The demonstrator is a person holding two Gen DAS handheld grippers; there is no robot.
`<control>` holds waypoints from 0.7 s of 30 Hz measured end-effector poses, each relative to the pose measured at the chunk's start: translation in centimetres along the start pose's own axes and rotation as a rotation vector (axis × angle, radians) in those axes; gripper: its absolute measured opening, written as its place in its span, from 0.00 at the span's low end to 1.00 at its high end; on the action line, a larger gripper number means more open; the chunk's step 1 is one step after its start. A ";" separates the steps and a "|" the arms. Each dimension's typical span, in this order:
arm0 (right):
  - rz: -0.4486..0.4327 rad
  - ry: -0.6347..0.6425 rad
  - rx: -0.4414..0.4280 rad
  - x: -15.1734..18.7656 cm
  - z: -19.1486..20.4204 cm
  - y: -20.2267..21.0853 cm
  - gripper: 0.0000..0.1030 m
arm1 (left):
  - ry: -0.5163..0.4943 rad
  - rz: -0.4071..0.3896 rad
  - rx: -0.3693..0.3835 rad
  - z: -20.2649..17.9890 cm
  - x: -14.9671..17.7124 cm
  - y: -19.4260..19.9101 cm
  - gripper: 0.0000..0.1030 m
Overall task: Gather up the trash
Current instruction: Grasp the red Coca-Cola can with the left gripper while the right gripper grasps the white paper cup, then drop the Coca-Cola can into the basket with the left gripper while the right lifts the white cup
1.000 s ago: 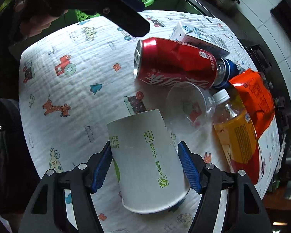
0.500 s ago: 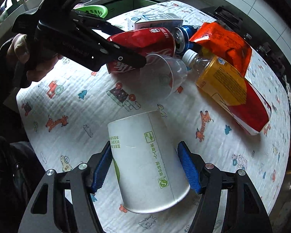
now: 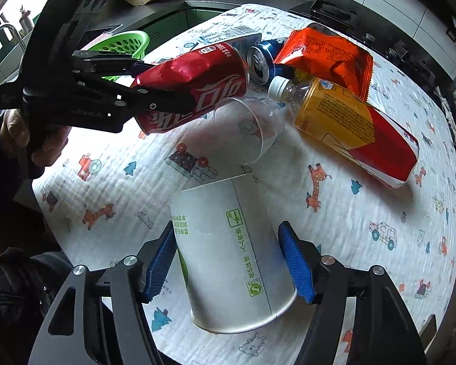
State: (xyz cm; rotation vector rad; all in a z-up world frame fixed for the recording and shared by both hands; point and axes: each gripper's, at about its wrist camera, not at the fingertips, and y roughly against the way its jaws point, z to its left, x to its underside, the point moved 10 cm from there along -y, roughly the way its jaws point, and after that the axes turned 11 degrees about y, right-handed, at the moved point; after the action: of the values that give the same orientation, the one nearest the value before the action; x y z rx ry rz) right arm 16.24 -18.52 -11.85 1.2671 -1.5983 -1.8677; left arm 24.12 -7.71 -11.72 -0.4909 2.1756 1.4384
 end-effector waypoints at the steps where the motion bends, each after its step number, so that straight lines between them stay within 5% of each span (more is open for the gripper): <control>1: -0.005 -0.001 -0.002 -0.2 0.3 0.2 0.63 | 0.003 -0.010 0.004 0.0 0.0 0.6 0.61; 8: -0.044 0.008 -0.011 -2.4 1.6 1.2 0.62 | 0.046 -0.127 -0.010 2.3 -0.2 6.7 0.61; 14: -0.055 0.026 -0.013 -4.5 2.7 0.9 0.60 | 0.137 -0.236 -0.148 9.4 -0.5 12.5 0.61; 21: -0.075 0.044 -0.035 -7.1 4.3 0.9 0.60 | 0.267 -0.274 -0.295 18.6 0.3 15.6 0.61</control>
State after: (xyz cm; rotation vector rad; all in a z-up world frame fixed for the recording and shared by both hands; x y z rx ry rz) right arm 16.25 -10.87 -8.54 1.3605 -1.5087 -1.8904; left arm 19.09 15.47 -6.30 -1.0963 1.9928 1.6174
